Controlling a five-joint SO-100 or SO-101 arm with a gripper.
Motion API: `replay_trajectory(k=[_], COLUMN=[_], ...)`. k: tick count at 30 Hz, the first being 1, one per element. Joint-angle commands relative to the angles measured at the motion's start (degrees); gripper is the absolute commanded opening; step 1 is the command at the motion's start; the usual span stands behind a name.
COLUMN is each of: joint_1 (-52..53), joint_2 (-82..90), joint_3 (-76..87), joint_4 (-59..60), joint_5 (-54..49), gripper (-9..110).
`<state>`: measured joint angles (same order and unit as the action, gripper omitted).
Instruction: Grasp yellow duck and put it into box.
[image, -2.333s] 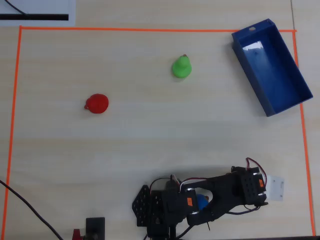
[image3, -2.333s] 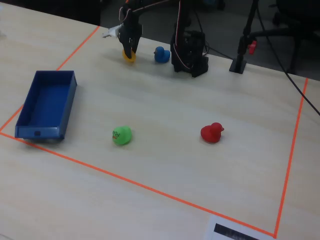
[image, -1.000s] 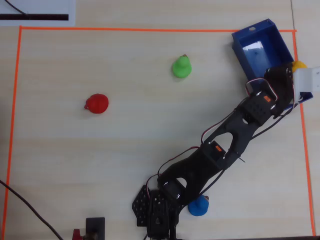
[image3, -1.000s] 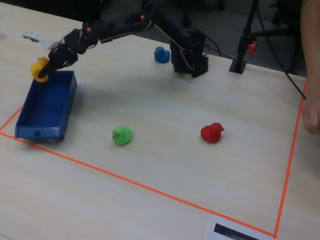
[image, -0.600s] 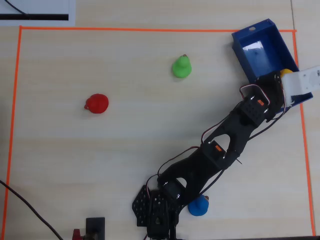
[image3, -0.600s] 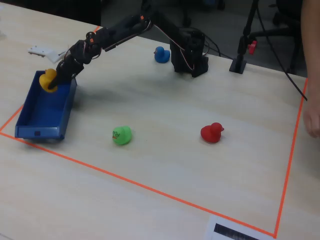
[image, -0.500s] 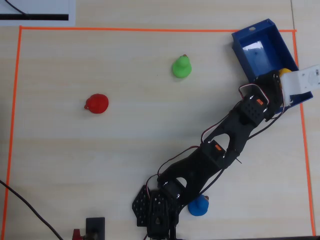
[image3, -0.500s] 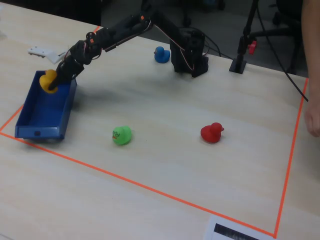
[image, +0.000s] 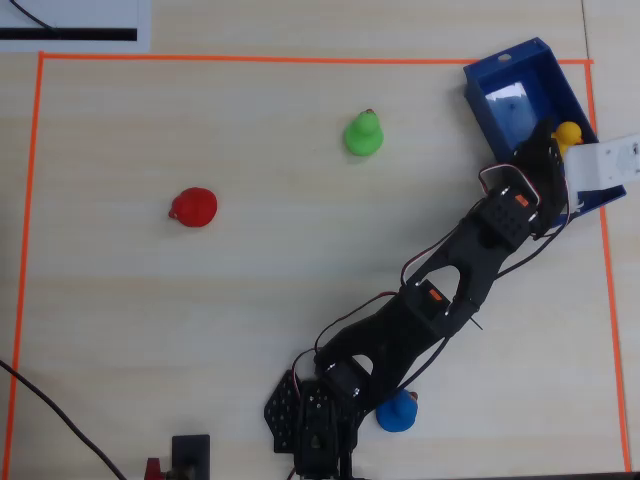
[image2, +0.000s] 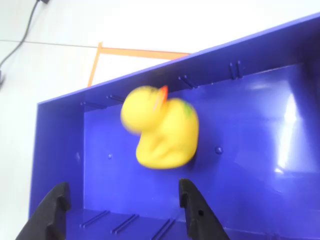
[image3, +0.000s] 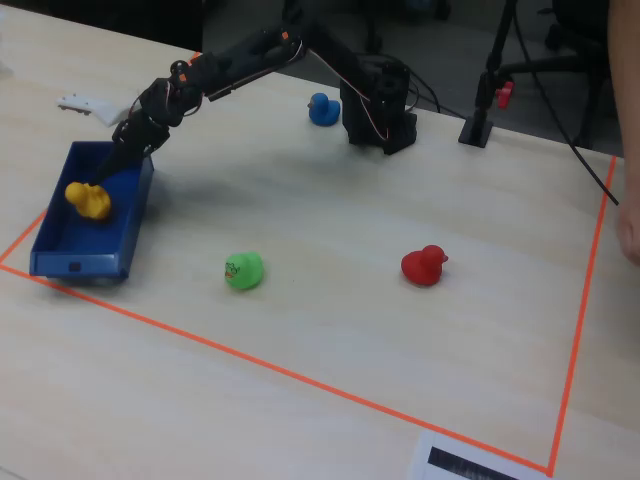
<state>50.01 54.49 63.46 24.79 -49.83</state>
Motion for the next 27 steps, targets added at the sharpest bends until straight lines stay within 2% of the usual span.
replay_trajectory(k=[1,5,8,10,15,23,27], joint_1=[0.1,-0.4,-3.2,-6.4,-19.5,-40.3,-45.4], joint_2=[4.5,9.8,19.5,28.6,55.1,95.5,109.5], joint_3=[-6.0,-11.2,-8.0,-2.1,25.9,72.3,91.3], joint_4=[2.2,12.0,15.6,17.7,16.3,35.8,37.9], joint_5=[2.4,3.3,3.9,4.1,-2.0,-23.0,-29.0], gripper=[27,12,1,0,0,0,0])
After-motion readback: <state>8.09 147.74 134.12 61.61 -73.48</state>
